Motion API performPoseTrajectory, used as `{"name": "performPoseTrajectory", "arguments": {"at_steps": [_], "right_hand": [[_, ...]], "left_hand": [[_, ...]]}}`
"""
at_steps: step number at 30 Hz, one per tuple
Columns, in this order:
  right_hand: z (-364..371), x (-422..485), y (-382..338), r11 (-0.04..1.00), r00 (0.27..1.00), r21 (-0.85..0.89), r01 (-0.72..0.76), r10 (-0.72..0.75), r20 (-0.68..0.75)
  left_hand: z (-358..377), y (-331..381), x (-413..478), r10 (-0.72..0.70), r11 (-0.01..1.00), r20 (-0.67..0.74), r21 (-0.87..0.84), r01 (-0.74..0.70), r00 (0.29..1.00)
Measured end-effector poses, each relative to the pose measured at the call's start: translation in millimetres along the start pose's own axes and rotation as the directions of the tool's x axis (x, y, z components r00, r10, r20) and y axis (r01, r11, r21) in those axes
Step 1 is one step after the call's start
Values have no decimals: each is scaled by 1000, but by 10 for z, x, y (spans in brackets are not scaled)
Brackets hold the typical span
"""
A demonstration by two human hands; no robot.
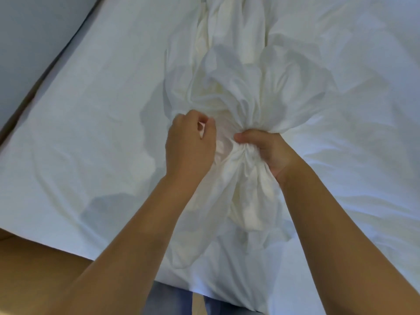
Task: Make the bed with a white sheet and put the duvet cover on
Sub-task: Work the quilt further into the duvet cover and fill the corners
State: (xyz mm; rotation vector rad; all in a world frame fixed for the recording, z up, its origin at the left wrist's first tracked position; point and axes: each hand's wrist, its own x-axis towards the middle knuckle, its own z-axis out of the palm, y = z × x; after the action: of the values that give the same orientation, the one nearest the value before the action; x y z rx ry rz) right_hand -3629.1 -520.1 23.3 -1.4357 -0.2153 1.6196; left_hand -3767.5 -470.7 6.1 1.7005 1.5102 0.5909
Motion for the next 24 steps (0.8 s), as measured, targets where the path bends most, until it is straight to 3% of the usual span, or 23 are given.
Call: {"name": "performPoseTrajectory", "arguments": {"at_steps": [2,4,5,8,11,12,16,20,24], "right_hand": [[52,7,-6,985,991,-165,55,-75,-114],[109,-13,23,894,967,-435,112,-199,-161],[115,-19,57,832,951,-544,115,-250,-182],[40,-49,137,718,855,-696,29,-379,-354],[-27,-112,203,451,810,-891,-50,-504,-300],[-53,-155,232,435,789,-900,-29,-543,-288],[-245,-340,328,572,711,-818,62,-600,-366],[-517,-495,341,588,727,-790,171,-616,-301],[-858,-623,326,566,727,-817,112,-607,-320]], "left_hand": [[-31,138,-94,-198,944,273,-204,258,941],[32,285,-106,-227,863,530,-279,421,817],[94,356,-96,-202,863,569,-282,420,797],[351,550,-40,-174,890,517,-282,359,838],[568,653,-17,-164,877,477,-330,349,863],[634,673,-21,-153,884,468,-329,333,870],[850,822,-120,-106,911,493,-301,283,864],[1069,962,-180,-127,868,566,-334,367,815],[1271,1159,-244,-157,835,674,-300,461,722]]}}
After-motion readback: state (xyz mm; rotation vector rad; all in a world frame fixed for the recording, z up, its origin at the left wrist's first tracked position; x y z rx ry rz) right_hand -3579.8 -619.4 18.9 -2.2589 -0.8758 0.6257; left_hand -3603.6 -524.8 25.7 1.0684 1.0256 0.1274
